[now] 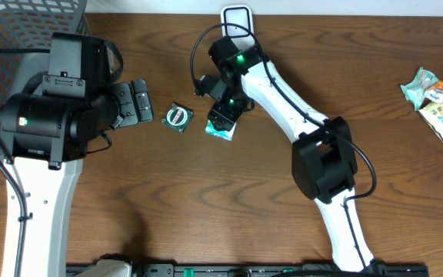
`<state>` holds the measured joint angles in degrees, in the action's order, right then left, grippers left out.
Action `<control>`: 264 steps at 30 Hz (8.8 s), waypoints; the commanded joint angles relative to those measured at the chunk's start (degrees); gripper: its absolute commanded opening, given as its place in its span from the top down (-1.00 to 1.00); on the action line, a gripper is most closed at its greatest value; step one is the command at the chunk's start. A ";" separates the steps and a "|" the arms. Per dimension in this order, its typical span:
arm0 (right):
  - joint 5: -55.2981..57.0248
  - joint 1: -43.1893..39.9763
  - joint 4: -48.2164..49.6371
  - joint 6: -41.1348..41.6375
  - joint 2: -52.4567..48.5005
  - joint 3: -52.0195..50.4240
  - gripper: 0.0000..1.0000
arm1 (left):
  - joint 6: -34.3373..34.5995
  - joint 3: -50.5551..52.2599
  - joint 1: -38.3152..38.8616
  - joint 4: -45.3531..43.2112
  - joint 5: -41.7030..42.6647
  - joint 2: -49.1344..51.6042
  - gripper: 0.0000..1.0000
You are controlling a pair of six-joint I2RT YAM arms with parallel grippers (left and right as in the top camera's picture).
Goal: Scan the item barcode
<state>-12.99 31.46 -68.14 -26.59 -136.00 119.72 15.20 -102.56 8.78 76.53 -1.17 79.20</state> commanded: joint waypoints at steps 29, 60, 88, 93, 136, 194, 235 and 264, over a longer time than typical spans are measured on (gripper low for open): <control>-17.07 -5.95 -8.09 17.14 0.63 -5.79 -0.15 | 0.13 0.33 -0.20 0.22 0.37 -0.13 -0.96; -30.12 -6.91 -0.52 20.11 0.76 -12.76 0.98 | 0.13 0.33 -0.20 0.22 0.37 -0.13 -0.96; -75.52 -24.90 -29.40 -25.24 0.96 -12.15 0.98 | 0.13 0.33 -0.20 0.20 0.37 -0.13 -0.96; -75.69 -24.50 -29.40 -23.98 3.23 -12.15 0.98 | 0.13 0.33 -0.20 0.22 0.37 -0.13 -0.96; -41.29 -15.67 -9.09 4.02 22.71 -12.72 0.97 | 0.13 0.33 -0.20 0.22 0.37 -0.13 -0.95; 28.20 -7.50 47.89 -15.45 -5.68 10.95 0.98 | 0.13 0.33 -0.20 0.22 0.37 -0.13 -0.95; 38.36 -31.74 24.09 33.11 5.90 10.95 0.97 | 0.13 0.33 -0.20 0.22 0.37 -0.13 -0.96; 25.09 -65.57 12.79 43.47 5.68 -1.55 0.80 | 0.13 0.33 -0.20 0.22 0.37 -0.13 -0.96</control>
<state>18.33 -34.26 -56.66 19.25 -130.78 119.61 15.20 -102.56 8.78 76.55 -1.17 79.20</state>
